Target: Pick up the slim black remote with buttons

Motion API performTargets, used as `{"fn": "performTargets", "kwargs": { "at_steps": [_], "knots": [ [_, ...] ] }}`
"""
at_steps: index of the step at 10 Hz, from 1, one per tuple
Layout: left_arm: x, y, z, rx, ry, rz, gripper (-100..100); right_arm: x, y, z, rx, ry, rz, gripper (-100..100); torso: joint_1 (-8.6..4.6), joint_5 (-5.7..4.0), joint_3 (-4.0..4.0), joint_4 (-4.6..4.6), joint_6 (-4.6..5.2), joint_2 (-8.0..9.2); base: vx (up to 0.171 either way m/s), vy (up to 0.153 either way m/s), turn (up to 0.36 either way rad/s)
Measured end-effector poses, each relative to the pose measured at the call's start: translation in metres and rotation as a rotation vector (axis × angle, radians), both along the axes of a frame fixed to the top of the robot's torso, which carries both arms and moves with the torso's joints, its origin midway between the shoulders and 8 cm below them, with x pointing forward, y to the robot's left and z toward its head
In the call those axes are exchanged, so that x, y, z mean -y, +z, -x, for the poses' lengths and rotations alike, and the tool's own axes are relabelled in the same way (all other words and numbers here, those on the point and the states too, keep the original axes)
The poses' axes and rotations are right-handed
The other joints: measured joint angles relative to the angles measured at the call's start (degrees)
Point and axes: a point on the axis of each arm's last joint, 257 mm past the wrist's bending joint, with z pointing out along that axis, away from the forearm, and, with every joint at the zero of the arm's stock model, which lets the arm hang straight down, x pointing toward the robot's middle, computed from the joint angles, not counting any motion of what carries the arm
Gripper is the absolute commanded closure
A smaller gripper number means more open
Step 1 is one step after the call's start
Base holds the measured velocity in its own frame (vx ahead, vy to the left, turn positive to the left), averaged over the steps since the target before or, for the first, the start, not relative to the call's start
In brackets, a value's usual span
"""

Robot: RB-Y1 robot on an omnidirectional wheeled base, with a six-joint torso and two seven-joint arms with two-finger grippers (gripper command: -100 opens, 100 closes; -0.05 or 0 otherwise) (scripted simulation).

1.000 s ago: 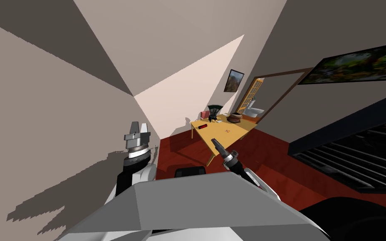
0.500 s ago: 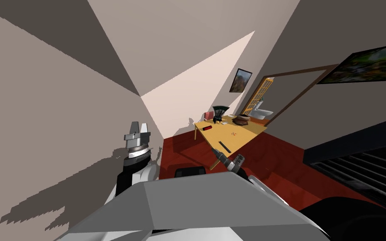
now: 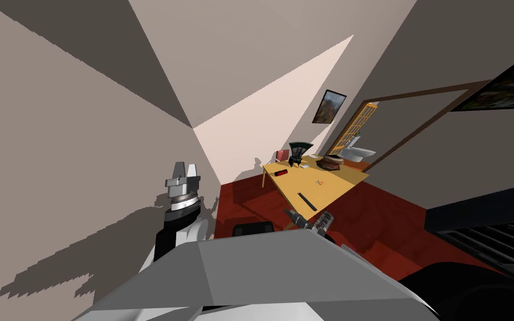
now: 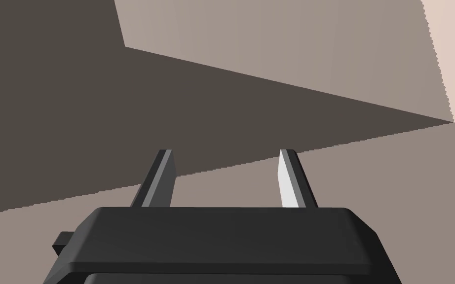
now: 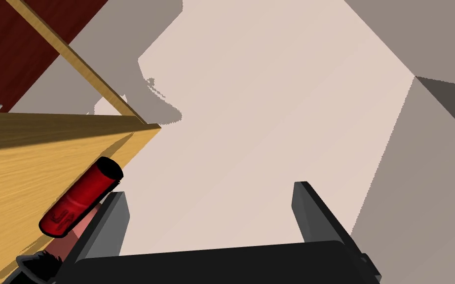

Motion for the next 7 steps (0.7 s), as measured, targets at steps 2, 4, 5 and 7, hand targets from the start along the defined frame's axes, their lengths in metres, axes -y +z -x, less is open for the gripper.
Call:
{"fn": "performTargets", "kwargs": {
  "at_steps": [2,4,5,7],
  "knots": [
    [0.0,0.0,0.0,0.0,0.0,0.0,0,0.016,-0.027,0.023,-0.078,0.019,0.053,-100,-0.02,0.0,-0.02,-0.01,0.0,-0.03,0.099,0.05,0.071],
    [0.0,0.0,0.0,0.0,0.0,0.0,0,0.034,-0.052,0.049,-0.155,0.037,0.106,-100,-0.06,0.0,-0.04,-0.02,0.0,-0.07,0.107,0.021,0.078],
    [0.0,0.0,0.0,0.0,0.0,0.0,0,0.049,-0.064,0.07,-0.203,0.05,0.137,-100,-0.15,-0.02,-0.05,-0.02,-0.01,-0.09,0.09,0.001,0.065],
    [0.0,0.0,0.0,0.0,0.0,0.0,0,0.066,-0.086,0.101,-0.282,0.067,0.191,-100,-0.12,-0.02,-0.06,-0.02,-0.01,-0.12,0.119,0.024,0.089]
  ]
}}
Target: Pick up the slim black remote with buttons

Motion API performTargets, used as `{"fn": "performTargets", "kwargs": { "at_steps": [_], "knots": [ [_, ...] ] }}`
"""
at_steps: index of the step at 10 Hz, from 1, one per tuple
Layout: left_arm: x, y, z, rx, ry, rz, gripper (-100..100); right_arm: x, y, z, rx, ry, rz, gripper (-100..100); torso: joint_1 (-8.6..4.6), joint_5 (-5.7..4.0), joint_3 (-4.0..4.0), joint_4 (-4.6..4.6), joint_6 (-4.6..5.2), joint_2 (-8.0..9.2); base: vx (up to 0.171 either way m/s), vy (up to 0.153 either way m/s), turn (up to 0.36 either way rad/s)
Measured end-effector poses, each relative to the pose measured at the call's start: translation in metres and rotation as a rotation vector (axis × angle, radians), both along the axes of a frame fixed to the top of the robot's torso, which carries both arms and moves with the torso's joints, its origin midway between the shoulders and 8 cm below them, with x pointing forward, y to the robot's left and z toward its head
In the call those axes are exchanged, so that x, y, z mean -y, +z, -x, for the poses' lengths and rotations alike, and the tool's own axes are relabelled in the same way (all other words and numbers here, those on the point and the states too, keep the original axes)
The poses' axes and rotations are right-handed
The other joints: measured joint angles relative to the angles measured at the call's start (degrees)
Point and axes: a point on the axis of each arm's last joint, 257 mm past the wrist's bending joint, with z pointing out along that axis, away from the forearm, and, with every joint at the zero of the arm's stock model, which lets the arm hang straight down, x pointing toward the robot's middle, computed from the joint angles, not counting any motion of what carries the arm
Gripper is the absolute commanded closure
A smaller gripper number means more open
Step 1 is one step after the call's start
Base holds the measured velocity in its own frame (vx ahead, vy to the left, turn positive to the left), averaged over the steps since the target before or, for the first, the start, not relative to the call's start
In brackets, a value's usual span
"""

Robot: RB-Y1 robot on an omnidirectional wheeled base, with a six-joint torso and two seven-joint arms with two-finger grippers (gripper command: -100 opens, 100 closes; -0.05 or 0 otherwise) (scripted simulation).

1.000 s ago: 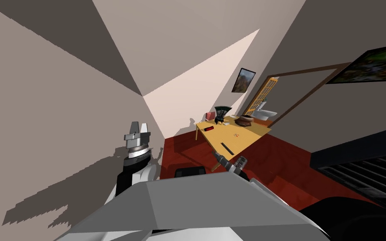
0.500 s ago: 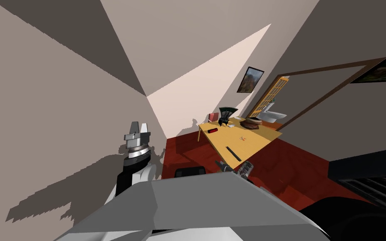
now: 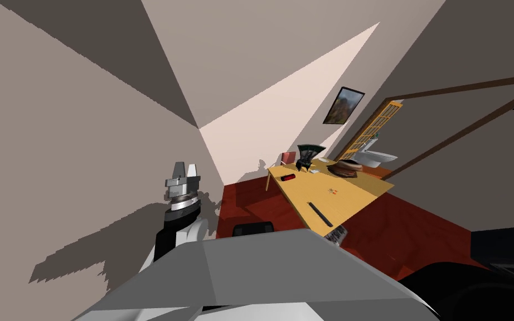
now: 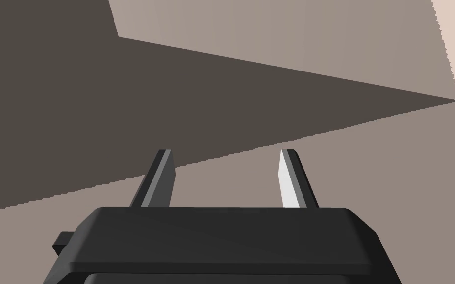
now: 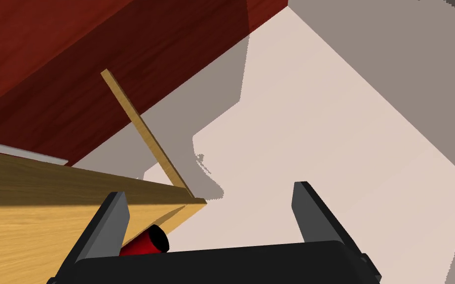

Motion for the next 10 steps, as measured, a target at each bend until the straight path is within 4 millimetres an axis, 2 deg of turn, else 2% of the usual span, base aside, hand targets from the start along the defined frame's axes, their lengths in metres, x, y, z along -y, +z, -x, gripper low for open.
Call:
{"fn": "performTargets", "kwargs": {
  "at_steps": [2,5,8,9,10],
  "knots": [
    [0.0,0.0,0.0,0.0,0.0,0.0,0,0.009,-0.011,0.022,-0.065,0.023,0.044,-100,-0.01,0.01,-0.02,-0.01,-0.01,-0.03,0.113,0.004,0.081],
    [0.0,0.0,0.0,0.0,0.0,0.0,0,0.028,-0.024,0.04,-0.106,0.028,0.076,-100,-0.05,-0.02,0.21,0.08,0.03,0.39,0.04,-0.002,0.031],
    [0.0,0.0,0.0,0.0,0.0,0.0,0,0.071,-0.041,0.083,-0.215,0.055,0.157,-100,-0.16,-0.03,0.0,0.0,-0.02,0.0,0.135,-0.023,0.113],
    [0.0,0.0,0.0,0.0,0.0,0.0,0,0.083,-0.047,0.111,-0.269,0.068,0.189,-100,-0.18,-0.04,-0.09,-0.04,0.01,-0.16,0.139,-0.041,0.041],
    [0.0,0.0,0.0,0.0,0.0,0.0,0,0.094,-0.051,0.126,-0.302,0.075,0.216,-100,-0.19,-0.04,-0.07,-0.03,0.02,-0.09,0.145,-0.065,0.076]
  ]
}}
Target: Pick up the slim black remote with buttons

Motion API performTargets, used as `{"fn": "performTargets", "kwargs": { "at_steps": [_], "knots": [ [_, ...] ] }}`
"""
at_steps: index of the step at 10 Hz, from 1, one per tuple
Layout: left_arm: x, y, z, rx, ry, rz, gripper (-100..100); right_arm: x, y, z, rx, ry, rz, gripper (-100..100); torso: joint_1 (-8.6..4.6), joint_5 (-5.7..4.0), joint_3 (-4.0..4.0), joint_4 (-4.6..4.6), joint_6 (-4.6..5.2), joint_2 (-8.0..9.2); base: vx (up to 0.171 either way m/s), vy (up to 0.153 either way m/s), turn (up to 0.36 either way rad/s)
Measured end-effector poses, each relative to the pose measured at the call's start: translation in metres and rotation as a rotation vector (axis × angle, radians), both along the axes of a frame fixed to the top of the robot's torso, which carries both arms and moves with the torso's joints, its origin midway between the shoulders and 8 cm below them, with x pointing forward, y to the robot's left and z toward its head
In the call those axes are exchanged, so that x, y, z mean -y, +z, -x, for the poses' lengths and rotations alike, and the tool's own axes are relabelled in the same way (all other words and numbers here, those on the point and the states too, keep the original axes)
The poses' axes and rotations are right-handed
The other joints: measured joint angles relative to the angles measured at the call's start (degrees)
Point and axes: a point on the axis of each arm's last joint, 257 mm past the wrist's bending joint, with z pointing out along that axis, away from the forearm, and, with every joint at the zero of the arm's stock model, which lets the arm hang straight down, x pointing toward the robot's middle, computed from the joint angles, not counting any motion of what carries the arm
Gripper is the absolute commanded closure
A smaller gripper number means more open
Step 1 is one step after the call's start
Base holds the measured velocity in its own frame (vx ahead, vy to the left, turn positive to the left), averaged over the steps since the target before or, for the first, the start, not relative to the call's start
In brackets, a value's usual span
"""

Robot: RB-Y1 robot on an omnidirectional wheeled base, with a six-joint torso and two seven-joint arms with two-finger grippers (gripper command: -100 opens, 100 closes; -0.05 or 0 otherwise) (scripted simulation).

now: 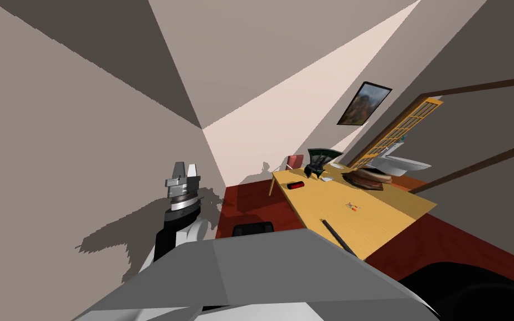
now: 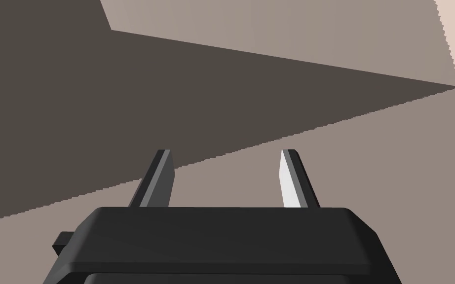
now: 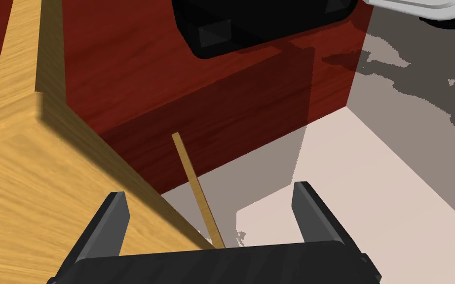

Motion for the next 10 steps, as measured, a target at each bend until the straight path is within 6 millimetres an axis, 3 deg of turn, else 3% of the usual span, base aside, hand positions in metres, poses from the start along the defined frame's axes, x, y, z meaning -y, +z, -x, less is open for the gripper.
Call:
{"fn": "performTargets", "kwargs": {
  "at_steps": [2,6,10],
  "knots": [
    [0.0,0.0,0.0,0.0,0.0,0.0,0,0.017,-0.01,0.03,-0.065,0.016,0.045,-100,-0.02,-0.02,0.05,0.02,0.0,0.08,0.122,-0.036,0.071],
    [0.0,0.0,0.0,0.0,0.0,0.0,0,0.077,-0.01,0.114,-0.247,0.068,0.162,-100,-0.25,-0.07,-0.14,-0.05,-0.04,-0.25,0.182,-0.103,0.111],
    [0.0,0.0,0.0,0.0,0.0,0.0,0,0.099,-0.007,0.153,-0.332,0.091,0.211,-100,-0.07,-0.02,0.17,0.07,0.01,0.28,0.078,-0.092,0.061]
  ]
}}
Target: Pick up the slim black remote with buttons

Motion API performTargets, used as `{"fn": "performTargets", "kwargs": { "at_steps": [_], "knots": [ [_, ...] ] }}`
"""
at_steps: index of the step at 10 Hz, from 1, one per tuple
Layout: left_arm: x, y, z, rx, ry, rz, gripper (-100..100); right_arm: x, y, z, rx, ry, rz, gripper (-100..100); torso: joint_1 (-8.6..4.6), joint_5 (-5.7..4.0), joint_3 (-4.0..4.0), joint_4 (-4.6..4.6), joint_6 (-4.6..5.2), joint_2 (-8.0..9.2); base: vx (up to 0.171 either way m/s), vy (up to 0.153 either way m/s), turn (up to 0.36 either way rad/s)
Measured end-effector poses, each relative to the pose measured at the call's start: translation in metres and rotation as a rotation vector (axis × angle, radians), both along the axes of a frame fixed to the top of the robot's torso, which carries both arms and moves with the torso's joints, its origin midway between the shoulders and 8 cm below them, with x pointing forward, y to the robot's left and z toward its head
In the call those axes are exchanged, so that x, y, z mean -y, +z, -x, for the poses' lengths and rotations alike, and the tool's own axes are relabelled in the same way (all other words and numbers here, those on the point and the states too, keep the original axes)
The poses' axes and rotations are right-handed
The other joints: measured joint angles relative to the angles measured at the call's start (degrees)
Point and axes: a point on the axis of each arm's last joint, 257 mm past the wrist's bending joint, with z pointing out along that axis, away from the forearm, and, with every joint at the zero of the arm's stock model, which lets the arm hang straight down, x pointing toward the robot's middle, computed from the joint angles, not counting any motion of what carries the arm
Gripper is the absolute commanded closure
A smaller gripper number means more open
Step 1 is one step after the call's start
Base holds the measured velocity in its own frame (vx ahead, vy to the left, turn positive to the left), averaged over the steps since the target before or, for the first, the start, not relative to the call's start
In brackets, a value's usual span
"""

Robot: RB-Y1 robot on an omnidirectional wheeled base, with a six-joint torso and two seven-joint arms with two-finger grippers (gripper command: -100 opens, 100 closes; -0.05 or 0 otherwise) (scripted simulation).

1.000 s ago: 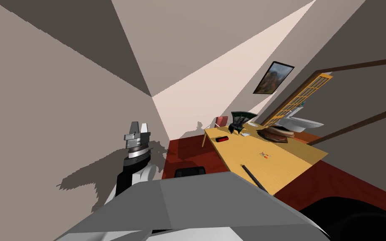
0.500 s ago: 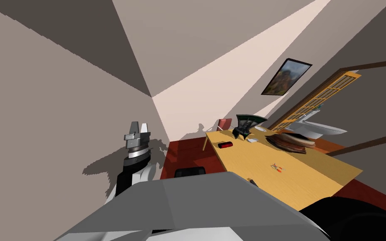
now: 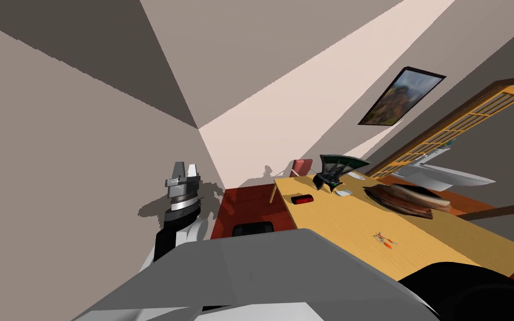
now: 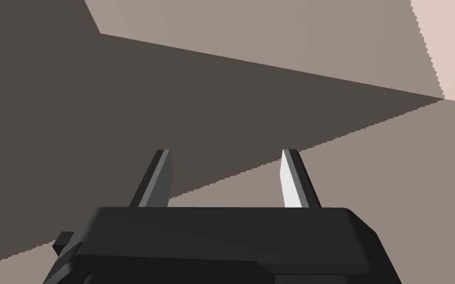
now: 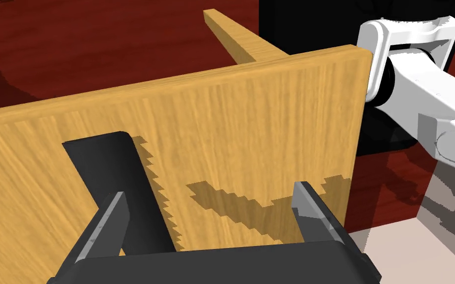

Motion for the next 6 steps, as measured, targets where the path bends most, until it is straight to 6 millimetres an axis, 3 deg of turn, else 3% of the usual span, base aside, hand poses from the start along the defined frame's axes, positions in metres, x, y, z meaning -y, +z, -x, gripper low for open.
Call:
{"fn": "performTargets", "kwargs": {
  "at_steps": [5,6],
  "knots": [
    [0.0,0.0,0.0,0.0,0.0,0.0,0,0.003,-0.008,0.033,-0.074,0.024,0.014,-100,-0.13,-0.04,-0.07,-0.03,-0.02,-0.13,0.084,-0.084,0.045],
    [0.0,0.0,0.0,0.0,0.0,0.0,0,0.003,-0.008,0.033,-0.075,0.025,0.013,0,0.08,0.0,0.01,0.0,0.01,0.03,0.008,-0.01,0.001]
  ]
}}
